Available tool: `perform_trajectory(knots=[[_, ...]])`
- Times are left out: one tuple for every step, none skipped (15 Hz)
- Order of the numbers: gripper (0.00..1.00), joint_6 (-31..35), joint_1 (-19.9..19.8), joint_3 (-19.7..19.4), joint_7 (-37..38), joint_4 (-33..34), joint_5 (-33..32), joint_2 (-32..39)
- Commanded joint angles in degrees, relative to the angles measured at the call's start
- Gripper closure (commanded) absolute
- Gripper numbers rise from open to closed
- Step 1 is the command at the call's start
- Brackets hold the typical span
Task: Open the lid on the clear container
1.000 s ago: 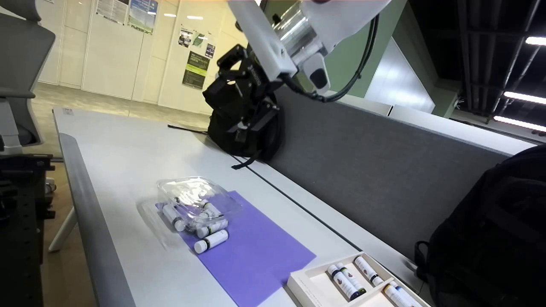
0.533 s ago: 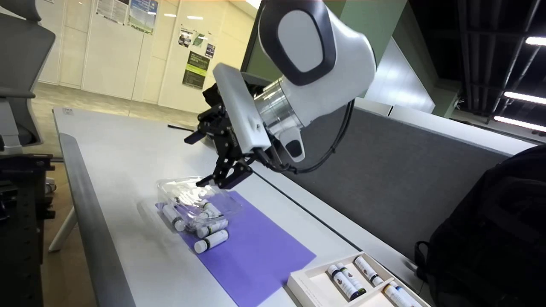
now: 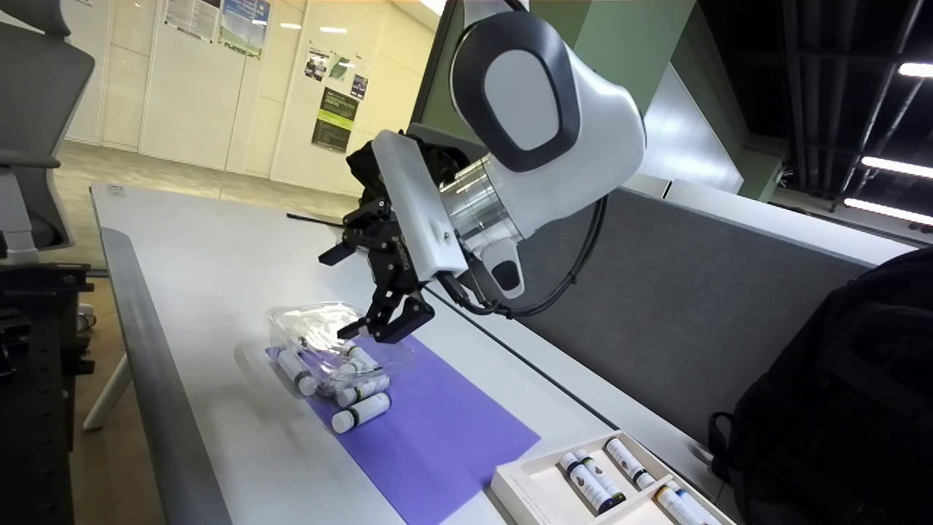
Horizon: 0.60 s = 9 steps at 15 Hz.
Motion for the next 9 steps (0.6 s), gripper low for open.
perform_trajectory(knots=[[0.0,0.2,-3.3,0.8,2.1,0.5,0.0,1.4],[0.0,0.4,-3.9,0.6,2.7,0.6,-0.1,1.8],[0.0,0.6,-4.6,0.6,3.0,0.7,-0.1,2.2],[0.0,0.8,-5.3,0.6,2.7,0.8,0.2,2.6],[0.0,1.1,-6.0,0.6,2.5,0.9,0.6,3.0],[0.0,1.4,-6.7,0.8,2.0,1.2,1.1,3.6],[0.0,1.9,-7.2,0.9,1.6,1.3,1.7,4.2],[0.0,2.2,-7.5,1.0,1.5,1.6,2.1,4.8],[0.0,2.5,-7.8,1.1,1.7,1.7,2.4,5.2]])
